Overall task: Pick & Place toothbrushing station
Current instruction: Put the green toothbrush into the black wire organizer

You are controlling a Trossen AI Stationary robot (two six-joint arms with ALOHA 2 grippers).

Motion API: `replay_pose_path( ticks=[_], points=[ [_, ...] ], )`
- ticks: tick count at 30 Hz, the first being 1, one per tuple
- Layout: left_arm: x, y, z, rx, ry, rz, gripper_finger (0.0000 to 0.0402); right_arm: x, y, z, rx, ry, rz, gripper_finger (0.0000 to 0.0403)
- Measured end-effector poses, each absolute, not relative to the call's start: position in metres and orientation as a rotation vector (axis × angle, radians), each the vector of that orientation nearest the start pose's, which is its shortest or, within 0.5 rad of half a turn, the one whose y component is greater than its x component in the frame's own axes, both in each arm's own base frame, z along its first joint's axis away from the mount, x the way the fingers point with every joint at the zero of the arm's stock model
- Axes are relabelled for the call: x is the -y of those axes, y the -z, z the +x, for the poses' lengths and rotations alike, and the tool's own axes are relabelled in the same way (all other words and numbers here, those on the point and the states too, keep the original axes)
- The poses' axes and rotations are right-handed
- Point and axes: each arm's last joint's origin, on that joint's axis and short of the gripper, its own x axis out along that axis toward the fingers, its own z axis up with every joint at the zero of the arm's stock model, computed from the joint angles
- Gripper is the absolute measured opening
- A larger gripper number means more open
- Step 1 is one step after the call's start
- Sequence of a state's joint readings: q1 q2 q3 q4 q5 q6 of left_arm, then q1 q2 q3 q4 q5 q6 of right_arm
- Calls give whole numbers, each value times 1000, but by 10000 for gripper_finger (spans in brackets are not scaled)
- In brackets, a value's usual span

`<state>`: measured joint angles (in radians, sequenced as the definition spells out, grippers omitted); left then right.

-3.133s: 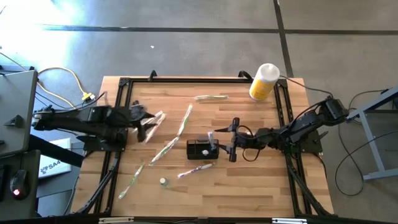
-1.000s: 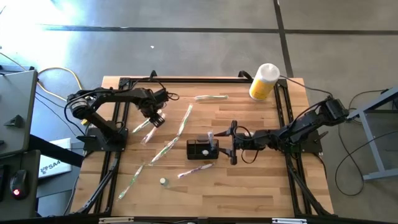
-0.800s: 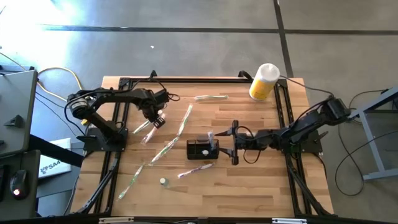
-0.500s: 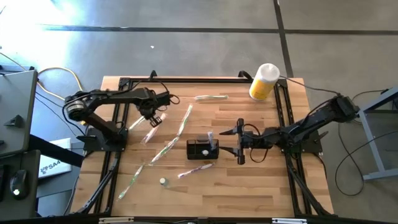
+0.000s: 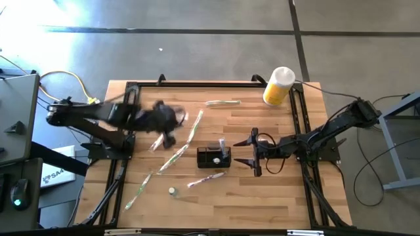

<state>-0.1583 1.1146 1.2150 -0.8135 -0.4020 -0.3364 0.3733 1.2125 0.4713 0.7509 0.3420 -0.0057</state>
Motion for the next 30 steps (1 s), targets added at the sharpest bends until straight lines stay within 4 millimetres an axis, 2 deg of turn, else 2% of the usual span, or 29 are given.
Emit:
replay_pose_path(
  ticks=[4,9,12,16,20,25,30],
  points=[
    [63,-345,215,-374,-200,-3,8,-80,-231,230,10,-31,28,248],
    [87,-325,215,-70,-89,69,8,-80,-231,230,11,-31,34,248],
    [87,-310,216,26,-41,84,8,-80,-231,231,14,-32,36,248],
    [72,-292,218,57,-117,55,8,-80,-231,231,14,-32,36,248],
    [61,-284,219,135,-94,5,8,-80,-231,231,13,-35,40,248],
    [56,-271,221,102,-106,-49,8,-80,-229,231,-3,-36,34,241],
    [57,-265,224,76,-115,-66,8,-80,-228,231,-17,-40,28,216]
  ],
)
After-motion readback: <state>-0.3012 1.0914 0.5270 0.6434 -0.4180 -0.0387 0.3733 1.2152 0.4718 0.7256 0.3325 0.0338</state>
